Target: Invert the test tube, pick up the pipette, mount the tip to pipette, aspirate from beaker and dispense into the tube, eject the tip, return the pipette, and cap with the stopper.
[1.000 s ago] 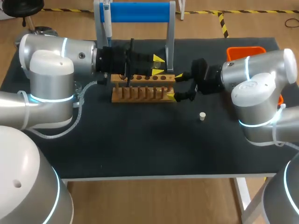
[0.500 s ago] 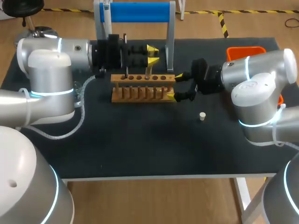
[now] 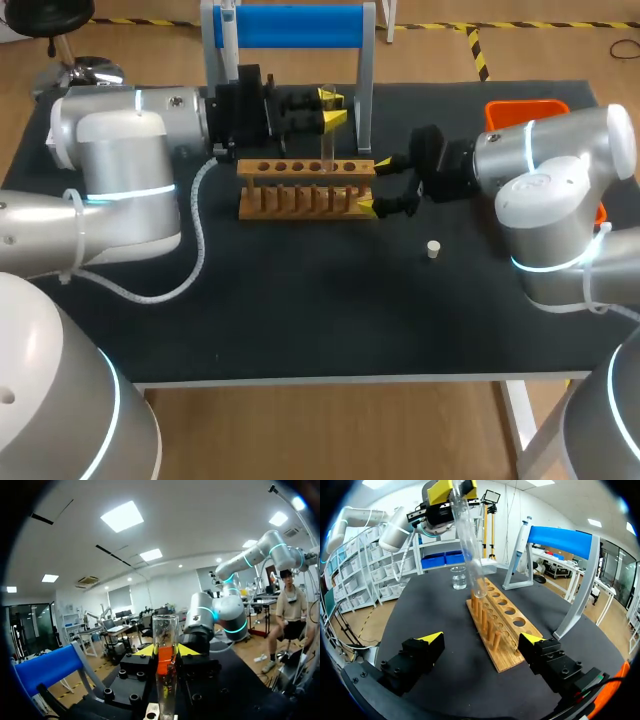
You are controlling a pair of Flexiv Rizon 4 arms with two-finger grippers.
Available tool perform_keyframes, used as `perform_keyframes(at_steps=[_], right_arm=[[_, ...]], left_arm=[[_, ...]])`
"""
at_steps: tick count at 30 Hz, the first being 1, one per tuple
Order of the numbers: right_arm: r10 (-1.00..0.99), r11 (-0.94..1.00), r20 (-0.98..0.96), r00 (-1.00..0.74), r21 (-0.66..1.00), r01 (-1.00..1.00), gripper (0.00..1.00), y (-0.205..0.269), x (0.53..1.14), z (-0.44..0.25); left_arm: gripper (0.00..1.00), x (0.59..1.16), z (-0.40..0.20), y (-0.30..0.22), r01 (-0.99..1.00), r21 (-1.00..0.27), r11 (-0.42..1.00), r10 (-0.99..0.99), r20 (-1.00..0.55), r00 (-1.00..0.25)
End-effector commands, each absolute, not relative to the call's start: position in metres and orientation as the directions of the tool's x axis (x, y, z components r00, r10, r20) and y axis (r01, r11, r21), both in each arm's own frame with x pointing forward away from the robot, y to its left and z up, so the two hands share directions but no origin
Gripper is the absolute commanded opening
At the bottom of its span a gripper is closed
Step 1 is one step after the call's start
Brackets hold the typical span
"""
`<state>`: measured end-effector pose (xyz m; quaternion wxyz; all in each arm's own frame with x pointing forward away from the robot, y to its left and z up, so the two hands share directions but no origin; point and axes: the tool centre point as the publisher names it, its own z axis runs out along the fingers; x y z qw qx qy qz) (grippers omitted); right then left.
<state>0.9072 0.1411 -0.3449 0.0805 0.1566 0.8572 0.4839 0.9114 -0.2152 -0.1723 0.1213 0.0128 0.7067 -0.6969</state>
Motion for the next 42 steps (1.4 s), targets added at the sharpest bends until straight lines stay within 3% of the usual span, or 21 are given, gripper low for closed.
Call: perform_keyframes(at_steps=[1, 42], right_arm=[[0.346, 0.482, 0.014, -0.938, 0.855, 0.191, 1.00, 0.141, 0.907, -0.345], [0.346, 0.482, 0.014, -0.938, 0.855, 0.191, 1.00, 0.141, 0.907, -0.345]], left_arm=[[0.00, 0.922, -0.171, -0.221, 0.179, -0.983, 0.033, -0.160, -0.182, -0.970], [0.00, 0.983, -0.198, -0.198, 0.055, -0.998, 0.039, -0.217, -0.062, -0.974]])
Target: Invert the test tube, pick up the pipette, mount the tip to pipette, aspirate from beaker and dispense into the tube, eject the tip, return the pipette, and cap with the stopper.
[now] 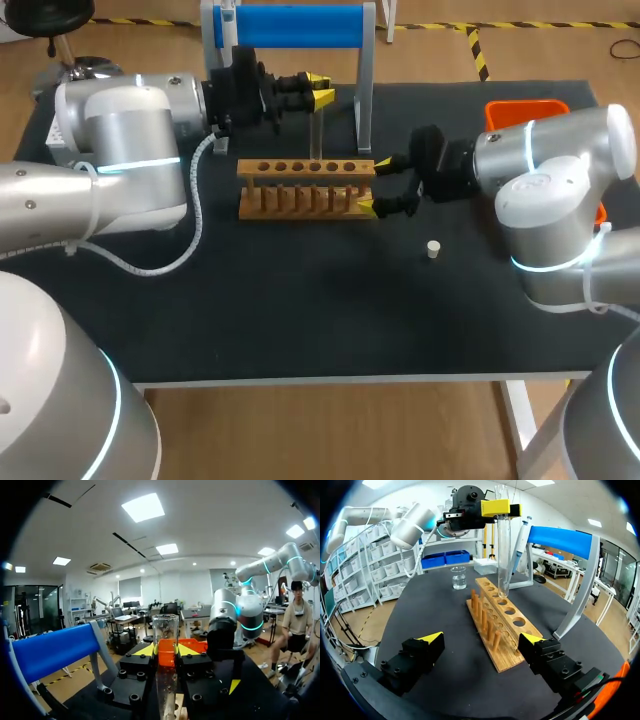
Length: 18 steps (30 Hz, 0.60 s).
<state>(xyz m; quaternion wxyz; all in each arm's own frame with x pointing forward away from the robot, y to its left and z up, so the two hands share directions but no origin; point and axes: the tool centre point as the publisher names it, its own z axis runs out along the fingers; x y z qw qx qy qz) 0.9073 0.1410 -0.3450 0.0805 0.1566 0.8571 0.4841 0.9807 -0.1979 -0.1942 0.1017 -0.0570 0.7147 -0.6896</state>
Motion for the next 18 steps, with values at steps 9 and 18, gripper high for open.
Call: perform_keyframes(at_steps=[9, 18], right_arm=[[0.346, 0.482, 0.014, -0.938, 0.855, 0.191, 1.00, 0.141, 0.907, -0.345], [0.346, 0.482, 0.014, -0.938, 0.855, 0.191, 1.00, 0.141, 0.907, -0.345]], left_arm=[[0.00, 0.981, -0.209, -0.197, 0.044, -0.998, 0.033, -0.230, -0.050, -0.972], [0.00, 0.984, -0.216, -0.199, 0.042, -0.998, 0.045, -0.230, -0.051, -0.972]])
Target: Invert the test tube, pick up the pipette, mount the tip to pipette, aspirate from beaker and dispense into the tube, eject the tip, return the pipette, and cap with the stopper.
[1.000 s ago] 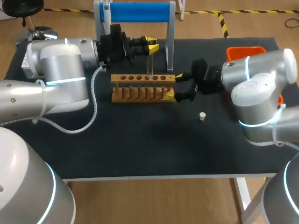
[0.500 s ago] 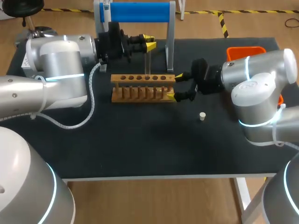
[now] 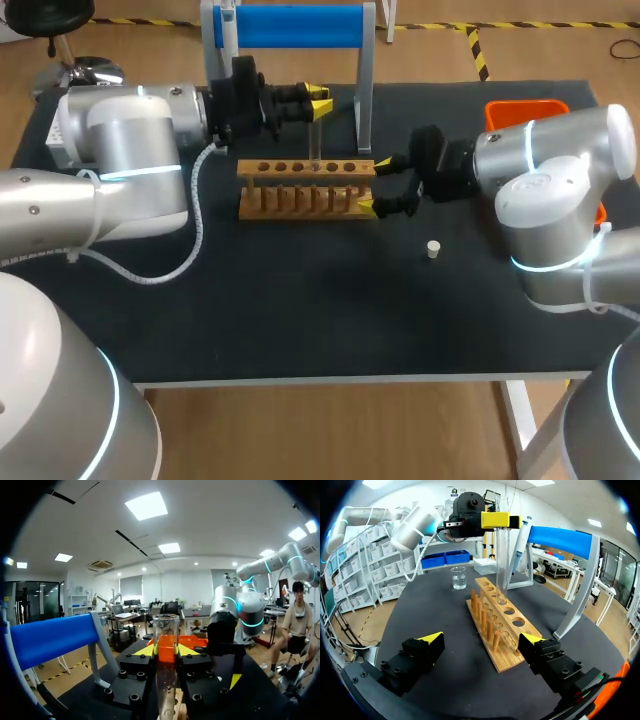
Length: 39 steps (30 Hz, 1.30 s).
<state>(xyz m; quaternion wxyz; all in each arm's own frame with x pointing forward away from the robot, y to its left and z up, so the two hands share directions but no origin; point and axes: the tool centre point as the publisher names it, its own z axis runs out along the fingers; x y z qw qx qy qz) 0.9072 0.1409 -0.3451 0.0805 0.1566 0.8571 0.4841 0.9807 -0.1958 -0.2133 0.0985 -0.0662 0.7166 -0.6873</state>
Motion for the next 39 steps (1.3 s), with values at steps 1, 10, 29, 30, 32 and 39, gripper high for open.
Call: perform_keyframes(at_steps=[1, 10, 29, 30, 32, 39], right_arm=[[0.346, 0.482, 0.014, -0.938, 0.855, 0.191, 1.00, 0.141, 0.907, -0.345], [0.346, 0.482, 0.014, -0.938, 0.855, 0.191, 1.00, 0.141, 0.907, -0.345], [0.346, 0.482, 0.014, -0.938, 0.855, 0.191, 1.00, 0.141, 0.907, -0.345], [0.346, 0.482, 0.014, -0.938, 0.855, 0.191, 1.00, 0.141, 0.907, -0.345], [0.346, 0.482, 0.014, -0.938, 0.855, 0.191, 1.00, 0.141, 0.907, -0.345], [0.346, 0.482, 0.014, -0.938, 0.855, 0.191, 1.00, 0.141, 0.907, -0.345]], left_arm=[[0.00, 0.984, -0.216, -0.199, 0.043, -0.998, 0.044, -0.231, -0.052, -0.972], [0.00, 0.987, -0.222, -0.202, 0.057, -0.998, 0.039, -0.230, -0.064, -0.971], [0.00, 0.987, -0.240, -0.205, 0.048, -0.998, 0.034, -0.235, -0.054, -0.970], [0.00, 0.987, -0.241, -0.205, 0.047, -0.998, 0.034, -0.235, -0.053, -0.971], [0.00, 0.987, -0.243, -0.205, 0.044, -0.998, 0.035, -0.236, -0.051, -0.970], [0.00, 0.988, -0.251, -0.205, 0.034, -0.999, 0.032, -0.240, -0.041, -0.970]])
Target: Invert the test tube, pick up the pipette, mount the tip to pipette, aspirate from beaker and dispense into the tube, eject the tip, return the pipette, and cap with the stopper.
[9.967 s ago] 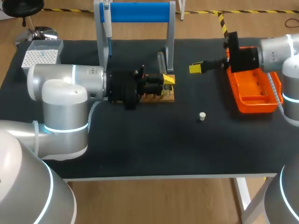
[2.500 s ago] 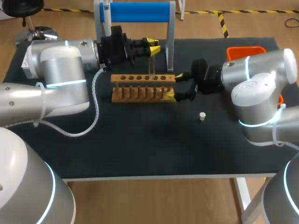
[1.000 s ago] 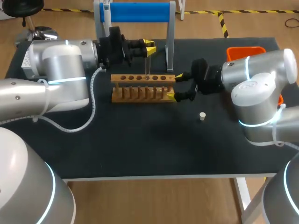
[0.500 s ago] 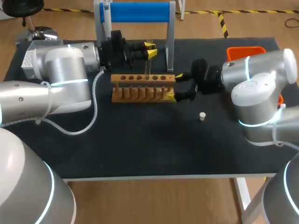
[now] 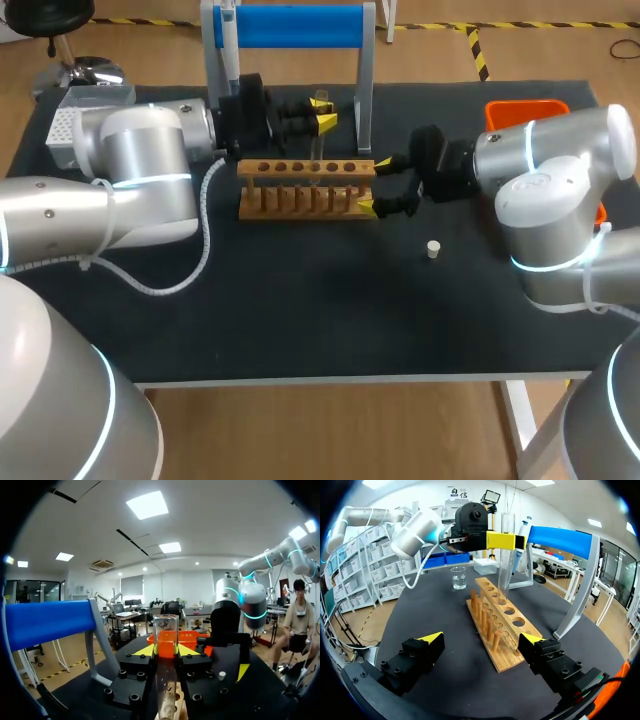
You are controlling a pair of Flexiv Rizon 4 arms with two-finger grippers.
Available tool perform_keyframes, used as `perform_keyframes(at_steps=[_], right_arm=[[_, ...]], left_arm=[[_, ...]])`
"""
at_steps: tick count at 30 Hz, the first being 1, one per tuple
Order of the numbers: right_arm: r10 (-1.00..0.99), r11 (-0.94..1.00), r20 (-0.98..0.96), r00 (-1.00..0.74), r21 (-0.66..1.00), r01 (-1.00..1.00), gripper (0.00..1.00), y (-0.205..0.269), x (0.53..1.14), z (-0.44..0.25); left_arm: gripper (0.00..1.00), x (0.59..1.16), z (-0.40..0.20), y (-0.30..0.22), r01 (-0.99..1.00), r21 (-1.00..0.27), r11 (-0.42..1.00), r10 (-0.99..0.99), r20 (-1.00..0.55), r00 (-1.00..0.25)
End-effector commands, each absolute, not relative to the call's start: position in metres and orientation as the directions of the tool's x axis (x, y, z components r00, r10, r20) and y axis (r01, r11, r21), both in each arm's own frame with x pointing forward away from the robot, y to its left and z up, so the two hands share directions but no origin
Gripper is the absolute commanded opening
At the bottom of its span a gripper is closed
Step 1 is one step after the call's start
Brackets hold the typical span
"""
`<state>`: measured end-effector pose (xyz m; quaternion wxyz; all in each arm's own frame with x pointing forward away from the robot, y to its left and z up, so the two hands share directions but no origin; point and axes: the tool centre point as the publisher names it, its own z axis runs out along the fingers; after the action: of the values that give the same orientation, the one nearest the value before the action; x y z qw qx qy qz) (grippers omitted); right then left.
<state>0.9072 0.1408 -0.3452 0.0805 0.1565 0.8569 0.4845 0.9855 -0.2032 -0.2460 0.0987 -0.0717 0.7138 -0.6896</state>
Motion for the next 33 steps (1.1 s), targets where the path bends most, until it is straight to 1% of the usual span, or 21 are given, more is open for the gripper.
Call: perform_keyframes(at_steps=[1, 33], right_arm=[[0.346, 0.482, 0.014, -0.938, 0.855, 0.191, 1.00, 0.141, 0.907, -0.345], [0.346, 0.482, 0.014, -0.938, 0.855, 0.191, 1.00, 0.141, 0.907, -0.345]], left_arm=[[0.00, 0.988, -0.252, -0.205, 0.033, -0.999, 0.033, -0.241, -0.040, -0.970], [0.00, 0.991, -0.278, -0.197, 0.032, -0.999, 0.004, -0.271, -0.032, -0.962]])
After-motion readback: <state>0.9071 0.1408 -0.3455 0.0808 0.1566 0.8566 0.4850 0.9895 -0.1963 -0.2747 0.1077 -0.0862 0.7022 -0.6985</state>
